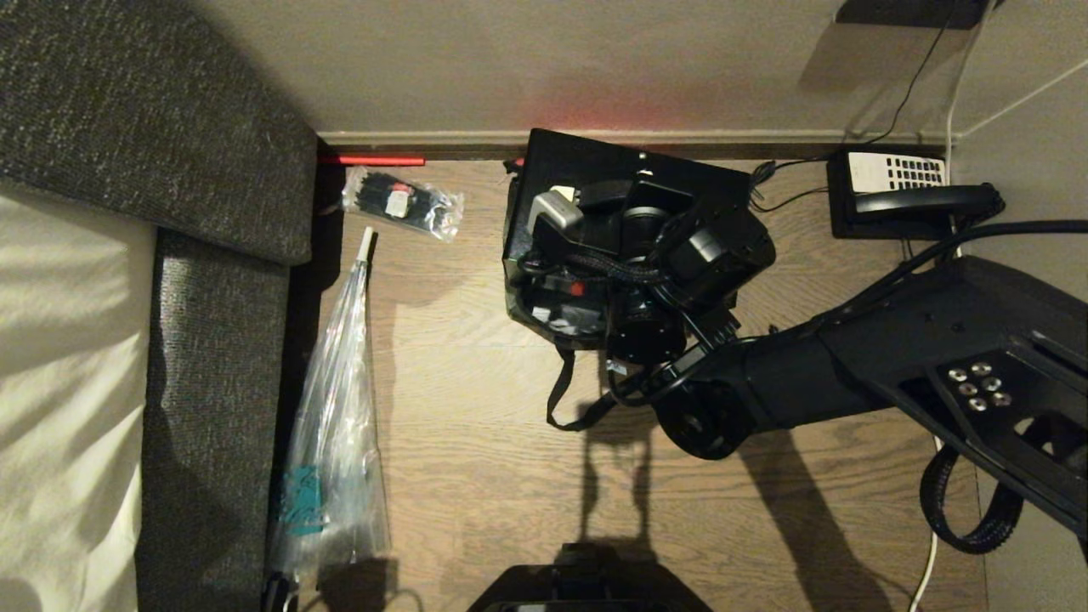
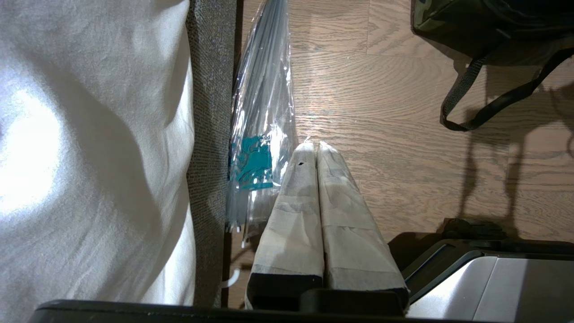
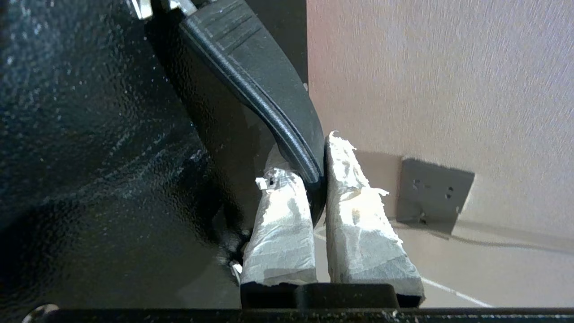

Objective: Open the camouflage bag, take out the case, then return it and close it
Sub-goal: Place the black box back

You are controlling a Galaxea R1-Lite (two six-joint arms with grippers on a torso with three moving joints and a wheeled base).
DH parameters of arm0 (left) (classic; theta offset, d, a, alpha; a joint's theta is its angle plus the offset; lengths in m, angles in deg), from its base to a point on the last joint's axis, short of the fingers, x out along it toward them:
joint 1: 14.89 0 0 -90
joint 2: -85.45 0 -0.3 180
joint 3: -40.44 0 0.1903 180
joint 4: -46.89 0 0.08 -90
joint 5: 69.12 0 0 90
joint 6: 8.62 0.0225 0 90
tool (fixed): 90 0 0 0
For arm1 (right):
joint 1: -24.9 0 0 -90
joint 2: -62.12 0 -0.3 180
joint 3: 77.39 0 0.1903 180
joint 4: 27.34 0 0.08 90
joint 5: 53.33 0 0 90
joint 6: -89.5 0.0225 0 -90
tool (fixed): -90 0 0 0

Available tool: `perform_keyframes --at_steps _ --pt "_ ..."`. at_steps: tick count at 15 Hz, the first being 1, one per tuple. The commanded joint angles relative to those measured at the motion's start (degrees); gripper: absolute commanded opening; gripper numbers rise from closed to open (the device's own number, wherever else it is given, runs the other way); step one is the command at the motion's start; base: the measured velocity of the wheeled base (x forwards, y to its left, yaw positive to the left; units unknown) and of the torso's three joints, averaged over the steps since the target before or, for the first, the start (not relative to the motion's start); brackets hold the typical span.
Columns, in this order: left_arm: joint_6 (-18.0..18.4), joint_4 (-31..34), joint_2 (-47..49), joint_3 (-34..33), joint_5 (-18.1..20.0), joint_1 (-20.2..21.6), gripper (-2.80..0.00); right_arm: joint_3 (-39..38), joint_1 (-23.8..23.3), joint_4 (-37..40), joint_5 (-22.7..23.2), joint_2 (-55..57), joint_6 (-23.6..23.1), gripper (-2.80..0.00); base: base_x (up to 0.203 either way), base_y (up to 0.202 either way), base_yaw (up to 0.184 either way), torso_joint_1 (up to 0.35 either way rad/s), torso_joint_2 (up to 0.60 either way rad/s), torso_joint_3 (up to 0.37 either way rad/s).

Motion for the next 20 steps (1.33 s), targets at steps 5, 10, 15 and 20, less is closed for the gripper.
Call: perform_keyframes --at_steps 5,10,15,20 --pt "-0.02 -0.09 0.07 0.0 -0.01 0.0 -2.8 -0.71 0.02 0.62 -0.81 -1.77 -0.39 -2.8 0.0 0.0 0.0 0.0 0.0 0.0" --pt "-0.02 -0.02 0.07 -0.08 -0.01 0.0 -2.8 -1.05 0.03 0.62 -0.72 -2.12 0.42 -2.8 0.0 0.0 0.0 0.0 0.0 0.0" --pt "-0.02 -0.04 0.07 0.0 -0.01 0.0 -2.8 -1.37 -0.06 0.62 -0.46 -2.39 -0.11 -2.8 0.0 0.0 0.0 0.0 0.0 0.0" --pt "-0.02 0.0 0.07 0.0 -0.01 0.0 -2.8 -1.66 -0.06 0.7 -0.54 -3.18 0.33 -2.8 0.0 0.0 0.0 0.0 0.0 0.0"
